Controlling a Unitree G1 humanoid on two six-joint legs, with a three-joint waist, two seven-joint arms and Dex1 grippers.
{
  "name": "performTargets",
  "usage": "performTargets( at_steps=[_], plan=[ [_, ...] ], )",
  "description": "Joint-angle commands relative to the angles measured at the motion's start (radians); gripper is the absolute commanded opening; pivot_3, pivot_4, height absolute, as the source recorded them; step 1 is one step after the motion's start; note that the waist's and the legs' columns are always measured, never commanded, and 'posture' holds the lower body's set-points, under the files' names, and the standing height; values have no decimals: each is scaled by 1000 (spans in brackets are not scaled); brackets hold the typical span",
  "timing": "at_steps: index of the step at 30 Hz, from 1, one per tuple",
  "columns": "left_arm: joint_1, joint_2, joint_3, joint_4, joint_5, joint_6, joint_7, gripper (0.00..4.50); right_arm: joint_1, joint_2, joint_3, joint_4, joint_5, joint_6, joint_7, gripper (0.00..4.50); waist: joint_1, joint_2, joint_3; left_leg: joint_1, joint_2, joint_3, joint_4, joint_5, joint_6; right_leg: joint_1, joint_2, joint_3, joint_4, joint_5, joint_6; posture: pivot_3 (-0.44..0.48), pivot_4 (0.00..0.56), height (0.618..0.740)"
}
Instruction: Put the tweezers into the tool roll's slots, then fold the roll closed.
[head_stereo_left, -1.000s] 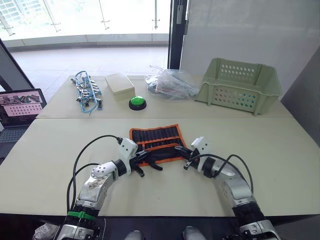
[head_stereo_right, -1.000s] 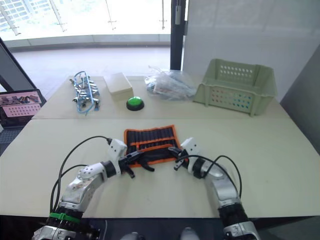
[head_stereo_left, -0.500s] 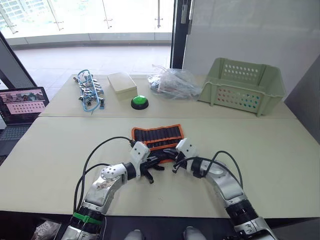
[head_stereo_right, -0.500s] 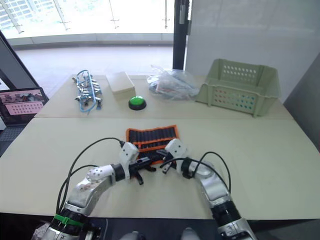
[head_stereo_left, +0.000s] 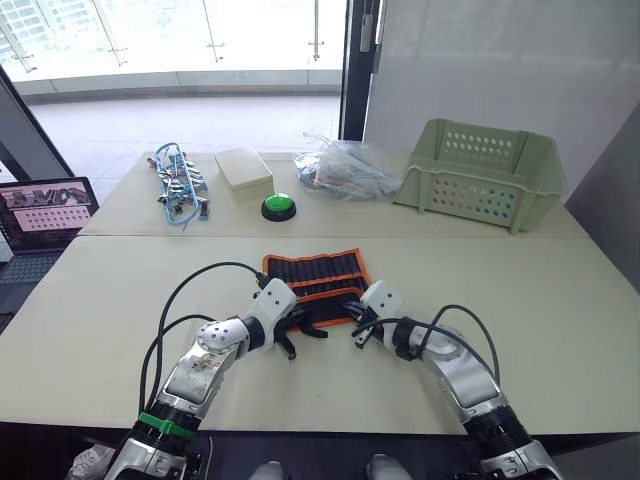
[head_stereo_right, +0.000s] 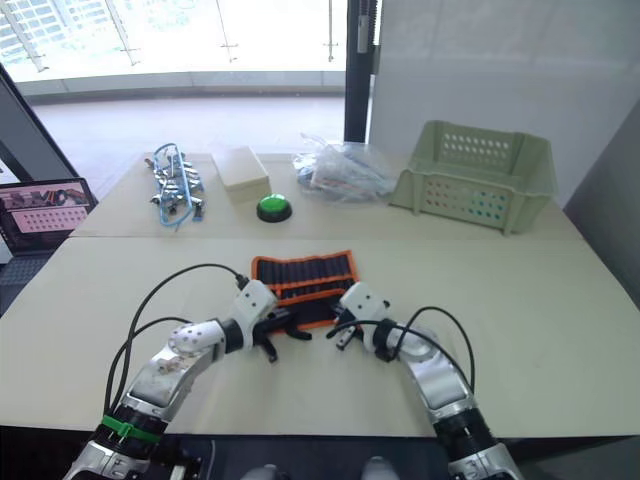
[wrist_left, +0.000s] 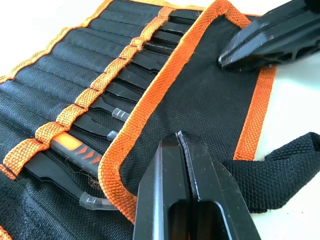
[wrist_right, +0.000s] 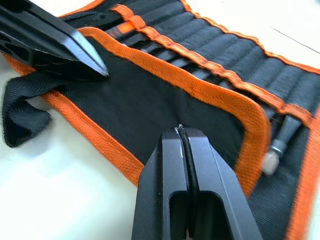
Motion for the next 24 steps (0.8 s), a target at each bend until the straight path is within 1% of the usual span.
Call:
performTargets(
  at_steps=[1, 5, 8, 9, 11, 13, 16, 17, 18, 19, 20, 22, 24],
  plan=[
    [50, 23, 6, 49, 24, 0, -3, 0, -4, -21, -54, -36, 31, -12, 9, 13, -2, 0, 0, 0, 0, 0, 0, 0, 0, 0, 0, 0, 0, 0, 0, 0, 150, 740],
    [45, 27, 41, 9, 5, -62, -17, 0, -20, -32, -109, -78, 111, -34, 69, 13, -4, 0, 0, -1, 1, 0, -1, 0, 0, -2, 1, 0, 0, 0, 0, 0, 150, 740],
    [43, 22, 109, -77, -74, -77, -44, 0, -38, -51, -169, -123, 241, 39, 151, 13, -4, 0, 1, -3, 1, 0, -1, 0, 0, -4, 1, 0, 0, 0, 0, 0, 150, 740],
    [46, 28, 145, -132, -125, -60, -62, 0, -48, -73, -188, -124, 283, 84, 186, 13, -3, -1, 3, -4, 1, 0, -1, 0, 0, -4, 1, 0, 0, 0, 0, 0, 150, 740],
    [53, 41, 189, -204, -187, -21, -80, 0, -61, -105, -211, -114, 329, 144, 223, 13, 0, -2, 5, -6, 1, 0, -1, 0, 0, -5, 1, 0, 0, 0, 0, 0, 150, 740],
    [85, 100, 249, -295, -276, 86, -110, 0, -93, -159, -247, -54, 379, 230, 270, 13, 3, -3, 6, -6, 1, 0, -1, 0, 0, -6, 1, 0, -1, 0, 0, 0, 150, 740],
    [148, 178, 329, -380, -353, 163, -134, 801, -132, -223, -265, 12, 413, 324, 315, 819, 2, -2, 6, -6, 1, 0, -1, -1, 1, -5, 0, 0, -2, 0, 0, 0, 150, 740],
    [173, 204, 363, -404, -376, 179, -143, 1193, -145, -240, -268, 31, 429, 374, 325, 1188, 2, -3, 6, -6, 1, 0, -1, -1, 2, -5, 0, 0, -2, 0, 0, 0, 150, 740],
    [197, 227, 398, -426, -402, 194, -150, 1477, -156, -258, -264, 47, 436, 417, 335, 1474, 1, -3, 7, -6, 1, 0, -1, -1, 2, -5, 0, 0, -3, 0, 0, 0, 150, 740],
    [220, 246, 429, -445, -424, 206, -156, 1816, -164, -273, -258, 60, 438, 451, 346, 1853, 1, -3, 8, -7, 1, 0, -1, -1, 2, -5, 1, 0, -3, 0, 0, 0, 150, 740],
    [240, 261, 455, -460, -440, 214, -158, 2095, -171, -281, -254, 71, 443, 482, 353, 2142, 0, -3, 8, -7, 1, 0, -1, -1, 2, -6, 1, 0, -3, 0, -1, 0, 150, 740],
    [283, 280, 500, -484, -460, 217, -157, 2855, -185, -279, -255, 99, 453, 533, 349, 2905, 1, -3, 9, -7, 1, 0, -1, -1, 2, -6, 1, 0, -4, 0, -1, 0, 150, 740],
    [320, 284, 531, -512, -483, 223, -149, 3426, -202, -264, -256, 134, 446, 559, 331, 3506, 1, -3, 9, -7, 1, 0, -1, -1, 2, -6, 1, 0, -4, 0, -1, 0, 150, 740]
  ],
)
